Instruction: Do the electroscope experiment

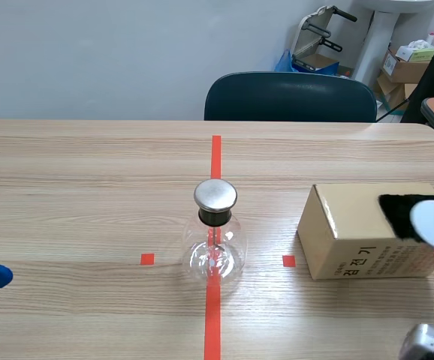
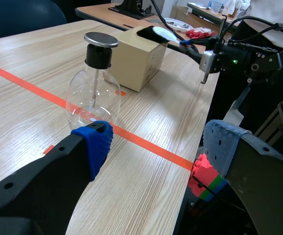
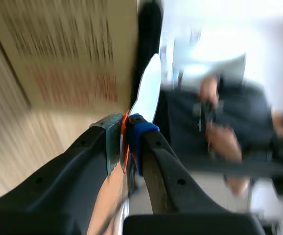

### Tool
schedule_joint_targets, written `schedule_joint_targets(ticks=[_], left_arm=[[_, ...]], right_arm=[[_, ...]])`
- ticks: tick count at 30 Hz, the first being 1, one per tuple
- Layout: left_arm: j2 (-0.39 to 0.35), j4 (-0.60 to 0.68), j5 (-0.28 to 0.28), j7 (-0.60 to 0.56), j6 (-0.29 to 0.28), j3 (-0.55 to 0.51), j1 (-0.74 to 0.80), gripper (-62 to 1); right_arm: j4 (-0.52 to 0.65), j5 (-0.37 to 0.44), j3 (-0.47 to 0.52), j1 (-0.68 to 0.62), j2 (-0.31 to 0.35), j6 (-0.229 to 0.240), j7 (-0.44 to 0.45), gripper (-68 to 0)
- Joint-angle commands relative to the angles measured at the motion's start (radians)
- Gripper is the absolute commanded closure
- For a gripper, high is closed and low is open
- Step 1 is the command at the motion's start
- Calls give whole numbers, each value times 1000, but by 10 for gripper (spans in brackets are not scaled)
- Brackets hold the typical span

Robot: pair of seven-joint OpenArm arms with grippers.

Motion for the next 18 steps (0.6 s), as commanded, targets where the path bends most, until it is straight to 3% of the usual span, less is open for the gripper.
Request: schedule_joint_targets(ticks=[1,3,9,11,15,18], left_arm=[[-3,12,-3,-14,-6,-4,-3,-418],[-3,12,-3,-14,-6,-4,-3,-418],[-3,12,-3,-14,-6,-4,-3,-418],[-3,12,-3,-14,-6,-4,-3,-418],[-3,12,-3,-14,-6,-4,-3,-418],[-3,12,-3,-14,-6,-4,-3,-418]], right_arm=[[8,1,0,1,9,-6,67,-17],[8,2,0,0,5,-6,84,-17],[8,1,0,-2,4,-6,-175,-17],[8,0,0,-2,5,-6,-144,-17],[8,1,0,-1,4,-6,78,-17],[8,2,0,-2,4,-7,63,-17]])
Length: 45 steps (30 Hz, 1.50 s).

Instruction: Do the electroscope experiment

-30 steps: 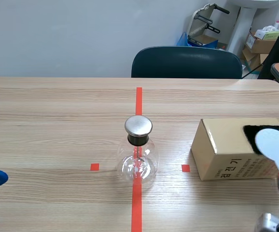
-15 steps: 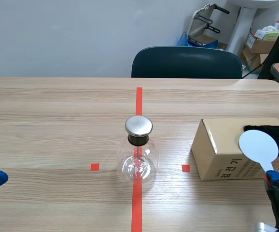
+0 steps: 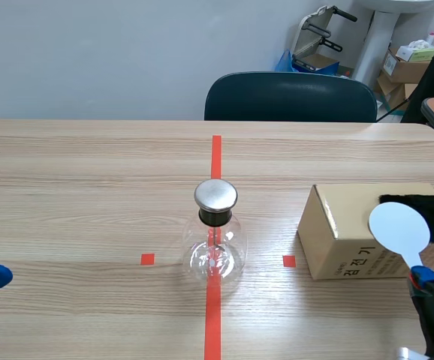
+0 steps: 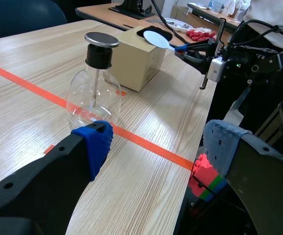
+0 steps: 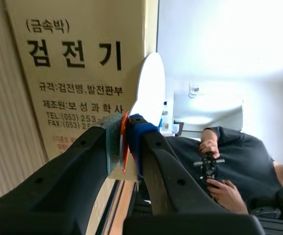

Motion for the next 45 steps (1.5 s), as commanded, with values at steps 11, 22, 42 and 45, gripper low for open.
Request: schedule_joint_targets(ticks=[11,22,42,45], left_arm=[[-3,12,-3,-13,-6,-4,-3,-418],[-3,12,-3,-13,-6,-4,-3,-418],[0,12,-3,-13,2,-4,-3,-418],[0,12,-3,-13,4,-4,-3,-418]], right_arm=[[8,11,6,-1,14,-6,-66,-17],[8,12,8,-1,8,-6,-286,-17],[8,11,14,2,2,-6,-13,-17],[8,12,15,0,2,-6,-101,-17]])
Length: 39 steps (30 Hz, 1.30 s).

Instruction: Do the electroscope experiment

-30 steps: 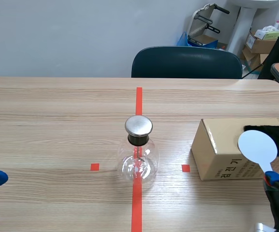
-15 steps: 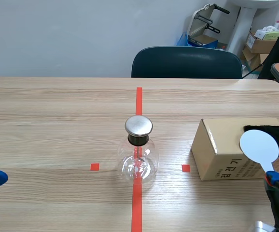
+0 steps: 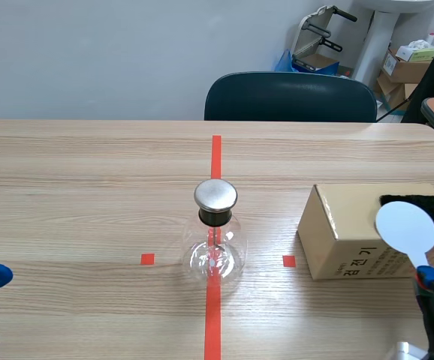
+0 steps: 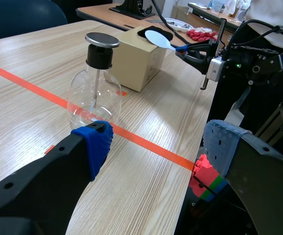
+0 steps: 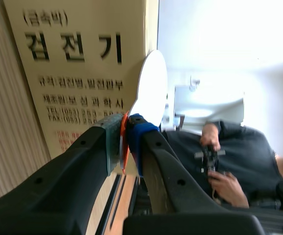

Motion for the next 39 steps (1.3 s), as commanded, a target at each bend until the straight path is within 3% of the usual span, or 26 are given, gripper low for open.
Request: schedule_joint_targets(ticks=[1,3,5,7,11,14,20,22,26,28,33,35,39], left_arm=[[0,12,-3,-13,3,-4,-3,-418],[0,12,-3,-11,8,-4,-3,-418],[0,12,-3,-11,13,-4,-3,-418],[0,12,-3,-11,13,-4,-3,-418],[0,12,-3,-11,13,-4,-3,-418],[0,12,-3,-10,14,-4,-3,-418],[0,12,-3,-9,18,-4,-3,-418],[6,12,-2,-2,38,-4,-3,-418],[44,11,-2,72,107,-4,-6,-418],[67,11,7,115,142,-4,-6,-418],[115,11,9,172,221,-4,-11,-417],[140,11,9,207,240,-4,-29,-417],[206,11,10,319,253,-4,-86,-417]], right_arm=[[8,16,6,-2,15,-7,-105,-17],[8,16,7,-2,16,-7,-213,-17],[8,15,7,-2,16,-7,-250,-17],[8,15,7,-1,16,-6,-217,-17],[8,15,7,-1,16,-6,-71,-17],[8,15,7,-2,16,-7,-35,-17],[8,16,8,-2,16,-14,-213,-17],[8,15,8,-2,16,-13,-188,-17],[8,15,8,-2,16,-13,-28,-17],[8,15,8,-2,16,-14,-33,-17],[8,15,8,-2,16,-14,-181,-17],[8,15,8,-2,16,-14,-174,-17],[8,15,8,-1,16,-6,-52,-17]])
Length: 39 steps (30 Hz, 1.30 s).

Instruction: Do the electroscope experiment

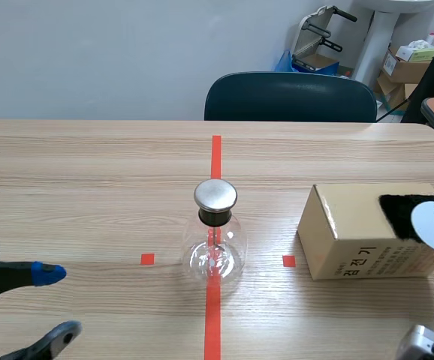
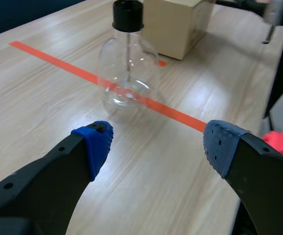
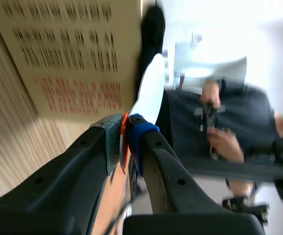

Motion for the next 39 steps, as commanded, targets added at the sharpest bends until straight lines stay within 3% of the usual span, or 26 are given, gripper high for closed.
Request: schedule_joint_targets(ticks=[1,8,18,23,26,28,33,39], left_arm=[[31,12,-2,21,1,-4,-36,-415],[159,-6,35,171,9,-4,-147,-413],[354,-132,71,305,36,-3,-279,-218],[435,-217,130,306,64,-3,-322,-122],[472,-259,134,308,77,-3,-336,-47],[491,-283,151,309,77,-3,-342,-34],[530,-322,261,308,76,-3,-341,-34],[562,-360,322,292,75,-3,-341,-34]], right_arm=[[8,0,5,-2,13,-6,25,-17],[8,0,5,-2,13,-6,-92,-17],[8,-9,5,0,13,-31,-35,-17],[14,-14,4,14,13,-50,-13,-17],[60,7,3,15,13,-48,-13,-17],[109,23,2,14,13,-24,-14,-17],[251,27,2,14,13,77,-68,-17],[402,30,-26,14,14,165,-156,-17]])
